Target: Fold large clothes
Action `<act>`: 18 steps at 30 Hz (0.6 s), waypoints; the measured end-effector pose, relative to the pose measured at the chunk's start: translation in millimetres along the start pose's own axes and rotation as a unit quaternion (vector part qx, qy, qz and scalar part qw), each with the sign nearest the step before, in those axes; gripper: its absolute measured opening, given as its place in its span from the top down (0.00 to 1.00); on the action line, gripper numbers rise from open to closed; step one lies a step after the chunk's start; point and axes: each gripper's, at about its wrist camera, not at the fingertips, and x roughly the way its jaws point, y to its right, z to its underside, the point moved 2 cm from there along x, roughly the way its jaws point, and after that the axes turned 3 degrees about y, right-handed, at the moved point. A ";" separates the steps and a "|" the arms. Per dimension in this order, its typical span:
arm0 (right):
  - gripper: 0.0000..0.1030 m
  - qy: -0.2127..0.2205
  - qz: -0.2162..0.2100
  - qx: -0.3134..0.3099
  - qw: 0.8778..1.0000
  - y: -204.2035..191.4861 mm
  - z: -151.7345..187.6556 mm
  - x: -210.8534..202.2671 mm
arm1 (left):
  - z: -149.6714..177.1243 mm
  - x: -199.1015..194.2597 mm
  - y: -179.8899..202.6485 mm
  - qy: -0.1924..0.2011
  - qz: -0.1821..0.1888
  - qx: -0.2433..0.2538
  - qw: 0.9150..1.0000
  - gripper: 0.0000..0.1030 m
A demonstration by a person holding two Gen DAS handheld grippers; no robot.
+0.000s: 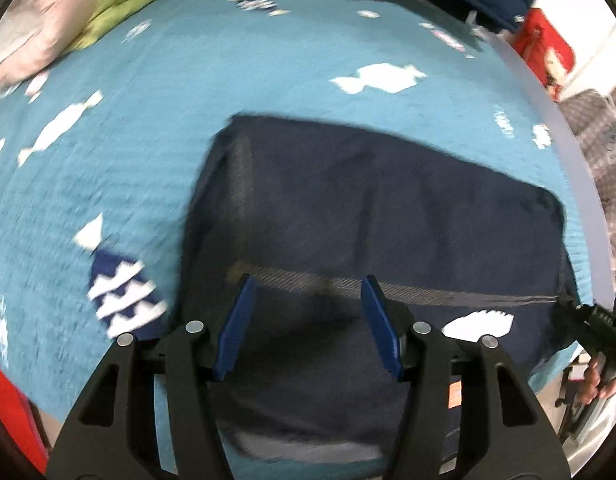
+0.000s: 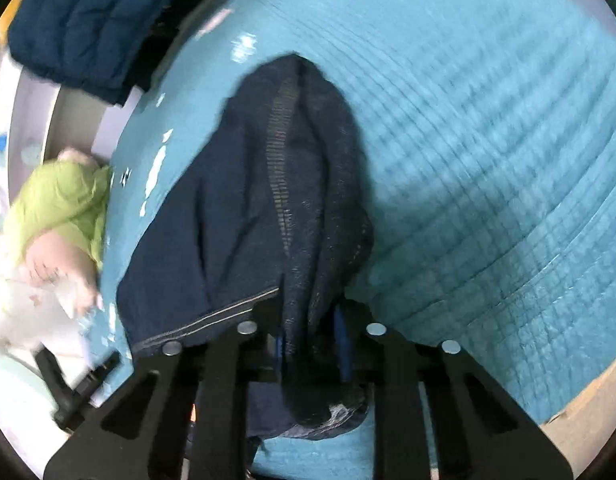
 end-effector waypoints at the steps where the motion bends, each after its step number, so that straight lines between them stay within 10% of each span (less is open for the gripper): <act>1: 0.84 0.010 -0.006 -0.006 1.000 -10.7 0.5 -4.6 | -8.3 1.5 11.3 0.003 0.015 0.012 1.000 0.64; 5: 0.84 0.026 -0.039 -0.026 0.999 -41.8 0.9 -14.6 | -45.6 14.0 58.0 0.003 0.035 0.054 0.998 0.87; 12: 0.84 0.050 -0.064 -0.065 0.995 -81.4 3.3 -31.9 | -108.7 75.9 136.0 -0.051 0.064 0.071 0.994 0.89; 15: 0.84 0.054 -0.065 -0.072 0.994 -82.9 1.7 -32.7 | -100.0 150.3 135.4 -0.116 0.002 0.043 0.992 0.92; 18: 0.84 0.049 -0.063 -0.069 0.994 -81.6 -3.6 -27.8 | -96.1 151.9 147.3 -0.082 -0.036 0.072 0.993 0.92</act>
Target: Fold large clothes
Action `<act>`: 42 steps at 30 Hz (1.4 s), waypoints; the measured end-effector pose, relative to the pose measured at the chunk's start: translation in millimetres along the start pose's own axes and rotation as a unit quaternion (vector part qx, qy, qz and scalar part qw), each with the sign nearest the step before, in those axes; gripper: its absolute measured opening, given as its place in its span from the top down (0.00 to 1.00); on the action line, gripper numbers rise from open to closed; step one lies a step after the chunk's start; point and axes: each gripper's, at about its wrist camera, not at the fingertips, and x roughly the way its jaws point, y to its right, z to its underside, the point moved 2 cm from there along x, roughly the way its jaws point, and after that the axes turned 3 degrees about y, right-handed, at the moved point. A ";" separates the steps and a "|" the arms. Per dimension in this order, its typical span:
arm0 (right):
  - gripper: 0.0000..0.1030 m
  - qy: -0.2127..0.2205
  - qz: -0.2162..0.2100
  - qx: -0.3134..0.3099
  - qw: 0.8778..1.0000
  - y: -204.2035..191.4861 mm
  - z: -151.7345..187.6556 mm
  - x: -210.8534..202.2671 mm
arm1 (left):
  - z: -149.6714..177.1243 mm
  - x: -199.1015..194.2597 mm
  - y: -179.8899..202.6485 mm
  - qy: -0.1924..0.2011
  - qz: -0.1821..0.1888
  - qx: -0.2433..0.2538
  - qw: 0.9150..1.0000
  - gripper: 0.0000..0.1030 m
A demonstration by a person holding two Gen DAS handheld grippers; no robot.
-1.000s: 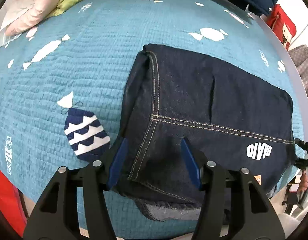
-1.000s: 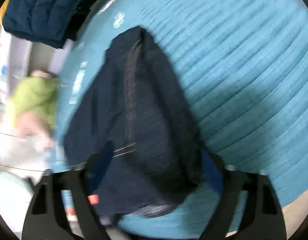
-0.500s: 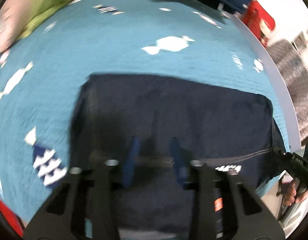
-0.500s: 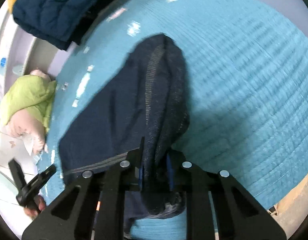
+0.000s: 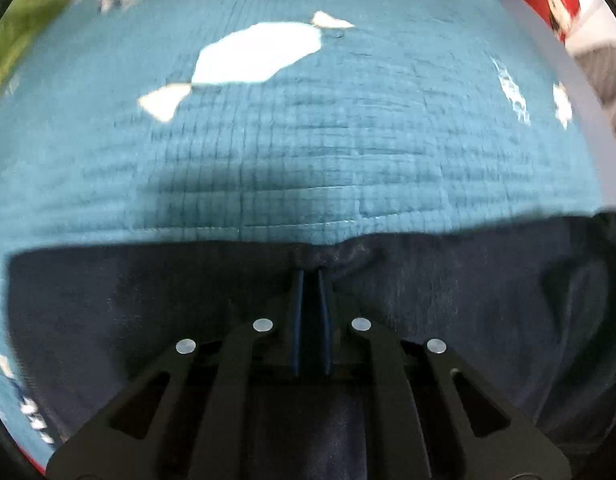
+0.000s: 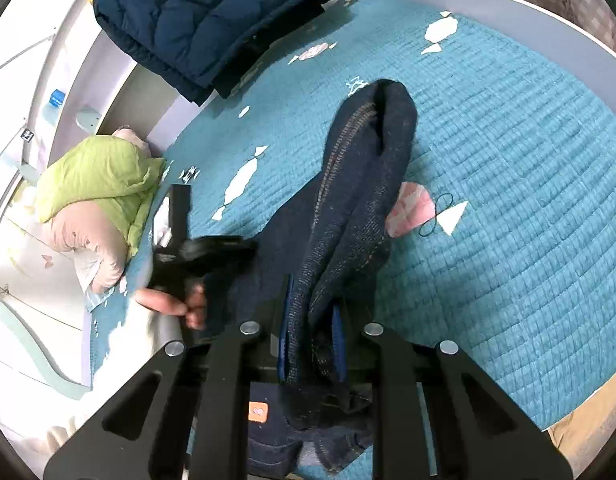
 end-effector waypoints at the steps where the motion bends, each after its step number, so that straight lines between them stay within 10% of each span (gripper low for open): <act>1: 0.84 -0.005 0.005 0.003 1.000 1.9 -1.7 2.1 | 0.5 -7.7 6.0 0.000 -0.010 0.013 1.000 0.92; 26: 0.80 -0.049 0.062 -0.008 0.997 21.7 -0.4 34.9 | 59.9 -54.9 7.2 0.022 -0.013 0.013 1.000 0.93; 31: 0.33 -0.095 0.122 -0.014 0.988 40.2 9.8 65.3 | 76.0 -63.5 7.6 0.016 -0.007 0.015 1.000 0.93; 42: 0.10 -0.061 0.103 -0.018 0.993 56.6 25.0 83.2 | 156.2 -68.9 -4.0 -0.058 0.049 0.012 0.997 0.95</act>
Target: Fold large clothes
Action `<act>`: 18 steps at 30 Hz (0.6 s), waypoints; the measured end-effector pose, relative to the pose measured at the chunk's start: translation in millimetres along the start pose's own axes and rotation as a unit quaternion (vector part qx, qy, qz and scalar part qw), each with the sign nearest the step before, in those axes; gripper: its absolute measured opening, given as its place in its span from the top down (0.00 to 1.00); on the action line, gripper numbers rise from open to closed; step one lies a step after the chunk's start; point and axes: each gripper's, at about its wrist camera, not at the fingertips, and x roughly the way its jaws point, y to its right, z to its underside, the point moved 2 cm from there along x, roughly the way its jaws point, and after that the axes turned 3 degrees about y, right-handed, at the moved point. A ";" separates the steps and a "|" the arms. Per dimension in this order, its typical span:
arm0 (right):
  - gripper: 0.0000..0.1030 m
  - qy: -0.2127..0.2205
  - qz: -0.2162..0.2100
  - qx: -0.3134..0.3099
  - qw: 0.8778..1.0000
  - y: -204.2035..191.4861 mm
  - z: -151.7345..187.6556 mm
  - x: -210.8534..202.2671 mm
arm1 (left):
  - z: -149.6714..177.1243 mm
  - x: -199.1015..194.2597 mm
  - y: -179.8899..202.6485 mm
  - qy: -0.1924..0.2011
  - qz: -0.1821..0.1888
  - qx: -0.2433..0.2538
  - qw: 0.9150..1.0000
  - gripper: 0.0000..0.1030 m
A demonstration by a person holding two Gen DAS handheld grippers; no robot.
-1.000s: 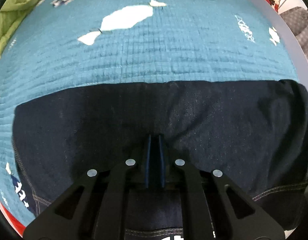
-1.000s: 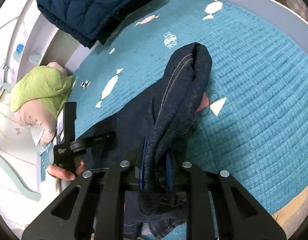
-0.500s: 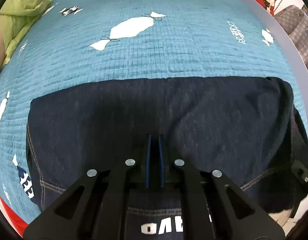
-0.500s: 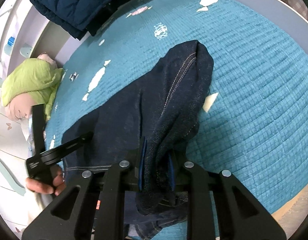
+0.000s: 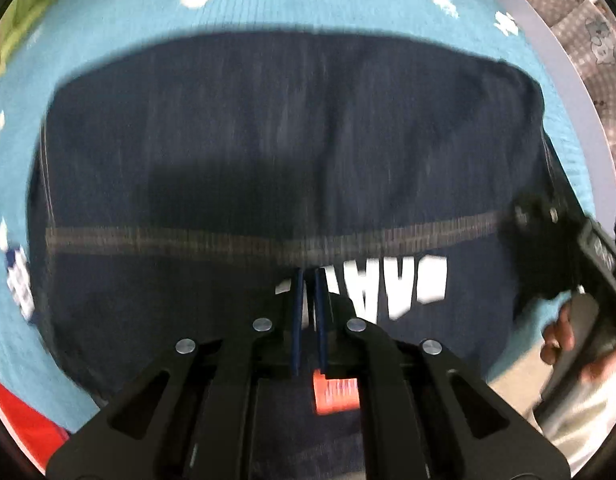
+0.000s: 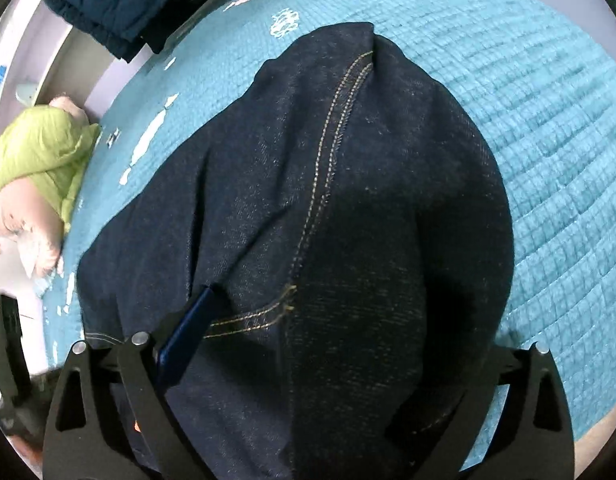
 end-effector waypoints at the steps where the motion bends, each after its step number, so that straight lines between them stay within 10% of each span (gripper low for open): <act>1: 0.11 0.003 0.010 -0.011 1.000 -3.3 1.6 -1.0 | 7.6 -0.3 0.2 -0.006 0.000 0.009 1.000 0.95; 10: 0.11 0.032 -0.009 0.007 0.999 -11.1 11.0 -14.0 | 57.6 2.0 -6.6 -0.081 0.025 -0.002 0.996 0.98; 15: 0.70 0.023 0.040 0.024 0.999 -6.4 13.8 -20.3 | 68.8 -6.7 -2.3 -0.078 0.016 0.017 0.997 0.98; 18: 0.84 0.029 0.028 0.042 0.998 -9.0 10.6 -28.4 | 67.4 -18.2 -2.3 -0.085 0.017 0.021 0.996 0.99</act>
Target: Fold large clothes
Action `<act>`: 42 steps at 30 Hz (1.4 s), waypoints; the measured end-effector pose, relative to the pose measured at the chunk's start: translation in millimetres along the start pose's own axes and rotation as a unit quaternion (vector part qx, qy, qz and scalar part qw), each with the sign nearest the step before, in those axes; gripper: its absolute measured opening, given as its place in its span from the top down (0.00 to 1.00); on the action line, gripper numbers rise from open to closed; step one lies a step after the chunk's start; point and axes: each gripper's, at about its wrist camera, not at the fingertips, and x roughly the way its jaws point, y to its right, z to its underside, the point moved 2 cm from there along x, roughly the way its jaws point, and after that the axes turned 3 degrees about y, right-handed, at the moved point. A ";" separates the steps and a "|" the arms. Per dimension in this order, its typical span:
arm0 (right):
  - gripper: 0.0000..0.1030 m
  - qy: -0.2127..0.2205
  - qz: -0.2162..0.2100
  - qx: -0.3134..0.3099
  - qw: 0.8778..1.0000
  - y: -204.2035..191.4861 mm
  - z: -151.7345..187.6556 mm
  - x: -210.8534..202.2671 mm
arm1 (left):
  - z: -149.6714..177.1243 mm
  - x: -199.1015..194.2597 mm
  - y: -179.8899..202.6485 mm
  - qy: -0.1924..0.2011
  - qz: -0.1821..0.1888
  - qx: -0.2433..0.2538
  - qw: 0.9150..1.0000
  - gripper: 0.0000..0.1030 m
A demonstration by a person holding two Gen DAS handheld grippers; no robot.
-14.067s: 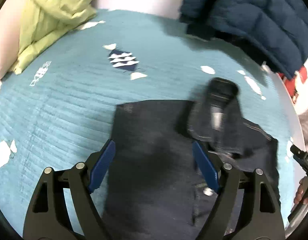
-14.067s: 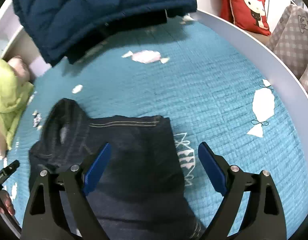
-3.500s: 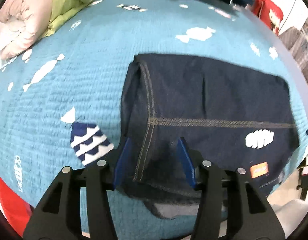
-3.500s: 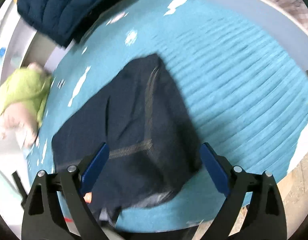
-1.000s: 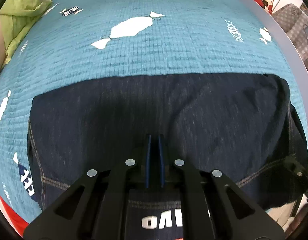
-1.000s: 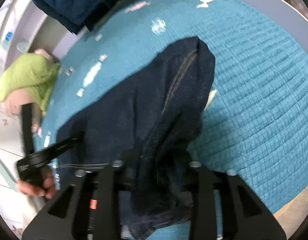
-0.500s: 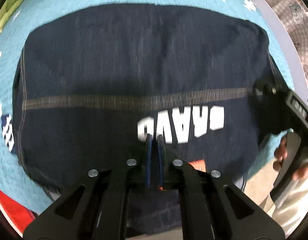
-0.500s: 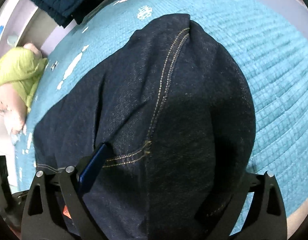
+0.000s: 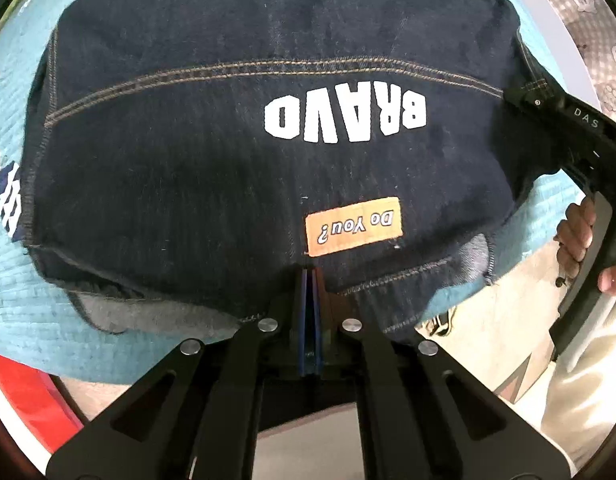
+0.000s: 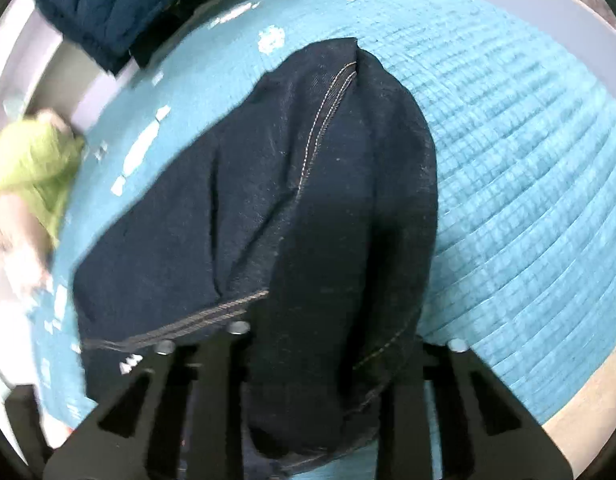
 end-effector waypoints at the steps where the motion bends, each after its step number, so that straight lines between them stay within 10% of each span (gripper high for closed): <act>1: 0.86 0.007 0.004 -0.008 1.000 -5.0 -2.0 -7.6 | -5.4 -9.2 0.1 0.006 -0.003 0.005 1.000 0.99; 9: 0.87 0.051 -0.031 -0.028 0.998 -36.0 -10.7 -51.8 | -163.5 -52.2 -8.6 0.160 -0.025 -0.012 0.987 0.99; 13: 0.87 0.059 -0.019 -0.018 0.998 -37.9 -10.2 -48.7 | -233.4 1.3 -17.3 0.096 -0.023 -0.026 0.995 1.00; 18: 0.87 0.054 -0.032 0.008 0.998 -31.8 -8.3 -52.3 | -178.7 0.7 7.3 0.135 -0.097 0.024 0.986 1.00; 26: 0.87 0.064 -0.046 -0.005 0.997 -50.1 -2.1 -71.3 | -62.8 3.2 7.7 0.093 -0.054 -0.017 0.994 1.00; 33: 0.87 0.073 -0.051 -0.049 0.995 -83.9 -0.5 -81.7 | -40.5 16.3 20.1 0.160 -0.101 0.011 0.982 1.00; 42: 0.87 0.094 -0.054 -0.092 0.990 -130.5 3.9 -103.2 | -44.8 -23.9 -31.1 0.157 0.020 -0.065 0.985 0.96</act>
